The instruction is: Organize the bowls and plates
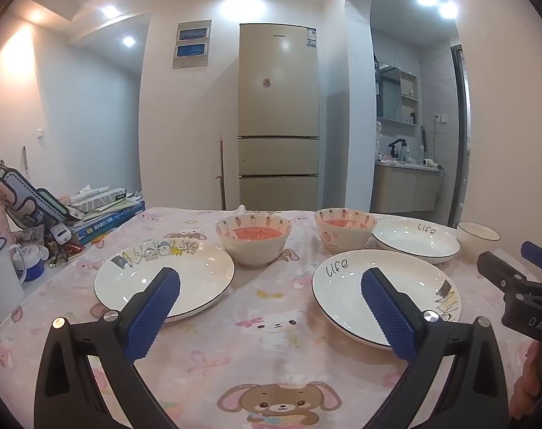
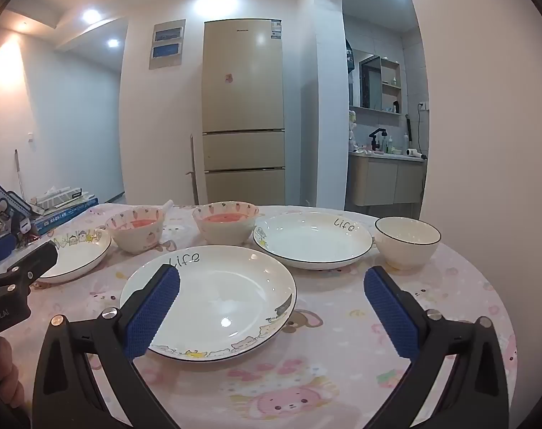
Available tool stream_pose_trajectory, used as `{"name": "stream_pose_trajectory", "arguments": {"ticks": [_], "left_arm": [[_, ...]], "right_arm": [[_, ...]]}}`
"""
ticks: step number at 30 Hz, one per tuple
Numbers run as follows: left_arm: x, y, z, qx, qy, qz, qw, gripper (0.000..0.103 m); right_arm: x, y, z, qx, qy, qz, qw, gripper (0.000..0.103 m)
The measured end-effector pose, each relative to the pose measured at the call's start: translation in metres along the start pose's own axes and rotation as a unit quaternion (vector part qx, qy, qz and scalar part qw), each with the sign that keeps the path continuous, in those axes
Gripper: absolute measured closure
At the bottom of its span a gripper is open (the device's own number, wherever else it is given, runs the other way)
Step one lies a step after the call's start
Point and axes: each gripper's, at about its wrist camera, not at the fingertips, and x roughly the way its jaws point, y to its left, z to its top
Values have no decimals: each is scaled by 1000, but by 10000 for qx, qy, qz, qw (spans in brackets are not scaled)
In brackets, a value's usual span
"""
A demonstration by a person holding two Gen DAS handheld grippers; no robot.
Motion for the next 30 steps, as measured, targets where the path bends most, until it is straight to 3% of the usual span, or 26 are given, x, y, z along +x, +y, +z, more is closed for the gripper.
{"name": "stream_pose_trajectory", "arguments": {"ticks": [30], "left_arm": [[-4,-14,1,85,-69,-130,9999,0]], "right_arm": [[7,-1,-1,39,195,-37,9998,0]]}}
